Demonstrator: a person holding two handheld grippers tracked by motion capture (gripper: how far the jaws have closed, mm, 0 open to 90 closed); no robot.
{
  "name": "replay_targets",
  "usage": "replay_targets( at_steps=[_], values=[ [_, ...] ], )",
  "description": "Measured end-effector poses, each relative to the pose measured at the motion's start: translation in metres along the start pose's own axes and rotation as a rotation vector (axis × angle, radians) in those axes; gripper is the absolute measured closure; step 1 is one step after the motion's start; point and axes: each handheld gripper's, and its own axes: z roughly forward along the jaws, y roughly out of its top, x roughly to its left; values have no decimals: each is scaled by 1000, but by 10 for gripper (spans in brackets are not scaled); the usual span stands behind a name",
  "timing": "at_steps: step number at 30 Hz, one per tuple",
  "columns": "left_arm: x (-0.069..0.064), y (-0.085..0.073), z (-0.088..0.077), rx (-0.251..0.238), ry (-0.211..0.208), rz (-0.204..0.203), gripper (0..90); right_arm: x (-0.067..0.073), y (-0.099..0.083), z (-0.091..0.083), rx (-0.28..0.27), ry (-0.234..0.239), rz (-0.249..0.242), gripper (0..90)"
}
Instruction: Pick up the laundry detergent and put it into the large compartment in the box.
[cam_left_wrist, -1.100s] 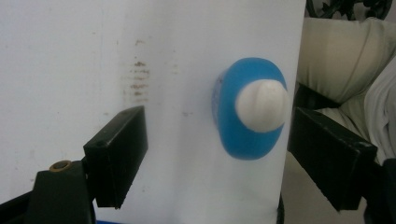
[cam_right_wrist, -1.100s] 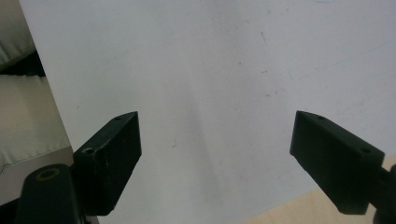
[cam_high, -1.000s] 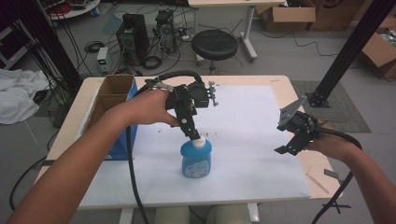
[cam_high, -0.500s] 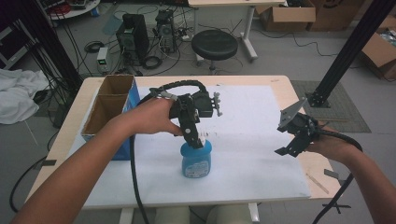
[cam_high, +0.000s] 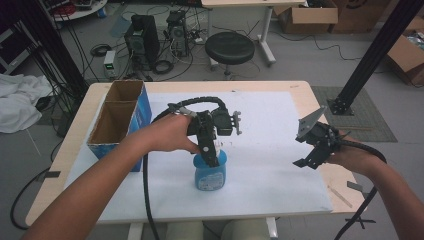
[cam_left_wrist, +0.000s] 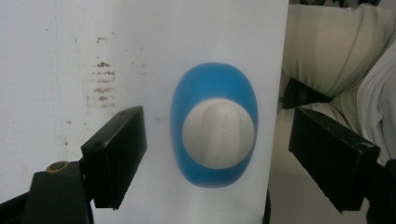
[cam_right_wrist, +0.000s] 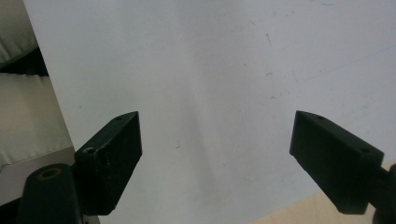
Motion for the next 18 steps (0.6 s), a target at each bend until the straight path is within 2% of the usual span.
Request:
replay_targets(
  at_steps=[18],
  values=[
    [1,1,29,27,-14,-4,198,-1,1,2,1,5,1,165]
  ],
)
